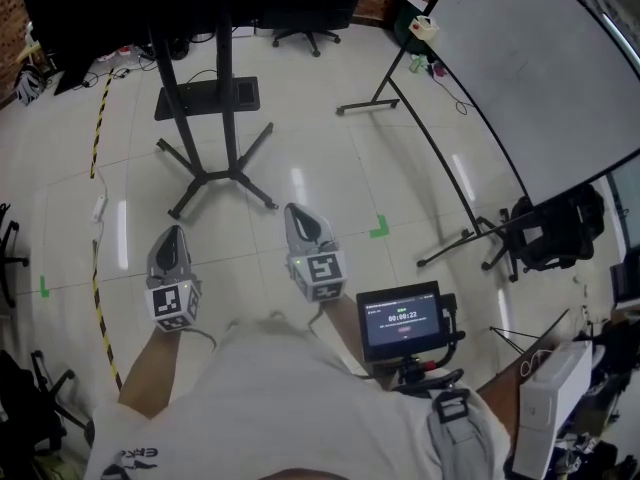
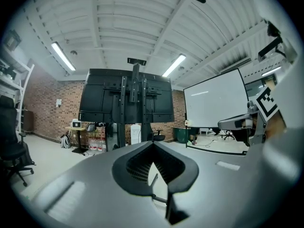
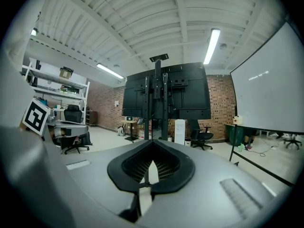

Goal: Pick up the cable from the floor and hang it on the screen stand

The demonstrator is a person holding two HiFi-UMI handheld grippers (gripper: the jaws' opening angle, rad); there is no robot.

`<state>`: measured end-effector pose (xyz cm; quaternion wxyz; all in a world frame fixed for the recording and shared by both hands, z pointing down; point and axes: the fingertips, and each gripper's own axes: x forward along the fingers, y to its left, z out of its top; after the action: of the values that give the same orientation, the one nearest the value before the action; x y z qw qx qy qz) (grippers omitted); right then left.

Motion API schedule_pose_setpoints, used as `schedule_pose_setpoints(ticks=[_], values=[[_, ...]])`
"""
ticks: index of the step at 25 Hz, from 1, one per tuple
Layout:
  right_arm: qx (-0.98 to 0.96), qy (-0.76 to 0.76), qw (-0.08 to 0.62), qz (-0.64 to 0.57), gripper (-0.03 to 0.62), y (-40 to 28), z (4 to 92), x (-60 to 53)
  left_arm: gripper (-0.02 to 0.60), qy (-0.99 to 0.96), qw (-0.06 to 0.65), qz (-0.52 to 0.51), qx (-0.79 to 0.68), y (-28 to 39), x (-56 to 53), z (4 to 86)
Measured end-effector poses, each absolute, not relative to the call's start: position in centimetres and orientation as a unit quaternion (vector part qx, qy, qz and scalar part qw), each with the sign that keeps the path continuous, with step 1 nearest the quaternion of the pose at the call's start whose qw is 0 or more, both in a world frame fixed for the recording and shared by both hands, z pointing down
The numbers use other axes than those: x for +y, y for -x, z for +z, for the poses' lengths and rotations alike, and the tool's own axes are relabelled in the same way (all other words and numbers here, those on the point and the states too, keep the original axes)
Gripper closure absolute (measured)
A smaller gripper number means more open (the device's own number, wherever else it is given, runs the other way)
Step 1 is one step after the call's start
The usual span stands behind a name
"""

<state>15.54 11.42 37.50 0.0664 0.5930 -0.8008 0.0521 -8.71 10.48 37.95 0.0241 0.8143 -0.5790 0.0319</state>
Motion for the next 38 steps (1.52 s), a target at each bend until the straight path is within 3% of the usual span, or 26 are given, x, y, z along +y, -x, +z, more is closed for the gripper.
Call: schedule_pose_setpoints(ticks=[38], values=[[-0.8, -0.595, 0.075, 0.035, 0.582, -12.2, 35.9, 11.7, 0.58, -0.831, 0.013, 0.037, -0.555, 9.6, 9.9, 38.0]])
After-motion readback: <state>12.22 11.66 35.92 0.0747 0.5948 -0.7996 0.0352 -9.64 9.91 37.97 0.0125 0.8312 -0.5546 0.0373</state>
